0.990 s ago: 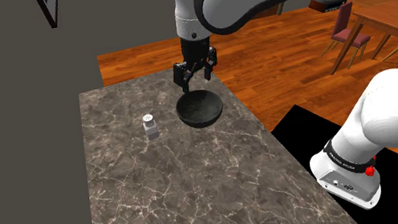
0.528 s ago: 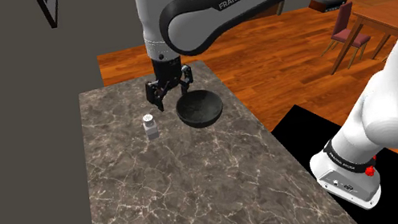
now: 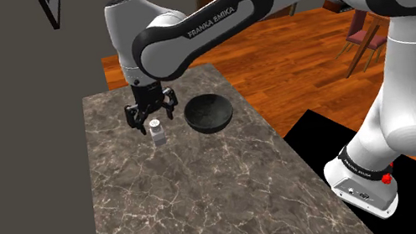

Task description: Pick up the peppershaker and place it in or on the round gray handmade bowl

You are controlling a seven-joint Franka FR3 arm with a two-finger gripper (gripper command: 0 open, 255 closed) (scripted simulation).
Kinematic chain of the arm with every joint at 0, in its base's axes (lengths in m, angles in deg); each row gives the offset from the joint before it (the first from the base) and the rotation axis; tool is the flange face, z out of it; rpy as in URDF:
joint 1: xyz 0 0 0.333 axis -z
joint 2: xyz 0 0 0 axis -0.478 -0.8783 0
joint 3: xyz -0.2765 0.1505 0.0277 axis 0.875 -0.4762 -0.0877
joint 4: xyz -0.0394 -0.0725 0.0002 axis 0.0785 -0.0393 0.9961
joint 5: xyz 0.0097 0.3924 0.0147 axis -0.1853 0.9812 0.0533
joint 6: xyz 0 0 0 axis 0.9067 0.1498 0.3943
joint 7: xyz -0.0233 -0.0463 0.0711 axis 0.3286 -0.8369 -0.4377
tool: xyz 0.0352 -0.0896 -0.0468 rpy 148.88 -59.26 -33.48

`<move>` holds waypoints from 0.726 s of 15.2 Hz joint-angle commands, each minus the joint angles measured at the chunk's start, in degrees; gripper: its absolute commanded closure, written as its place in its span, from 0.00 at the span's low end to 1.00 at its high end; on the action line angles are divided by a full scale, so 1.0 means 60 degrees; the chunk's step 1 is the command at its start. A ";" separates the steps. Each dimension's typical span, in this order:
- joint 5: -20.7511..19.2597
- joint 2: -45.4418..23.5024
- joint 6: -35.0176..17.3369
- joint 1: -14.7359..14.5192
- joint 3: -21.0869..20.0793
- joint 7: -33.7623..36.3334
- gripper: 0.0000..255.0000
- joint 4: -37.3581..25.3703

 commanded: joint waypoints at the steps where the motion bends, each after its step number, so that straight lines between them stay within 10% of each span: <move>1: -0.0053 -0.0158 -0.0197 -0.0047 0.0018 0.0060 0.00 0.0047; 11: -0.0153 -0.0382 -0.0700 -0.0096 0.0062 0.0123 0.00 0.0339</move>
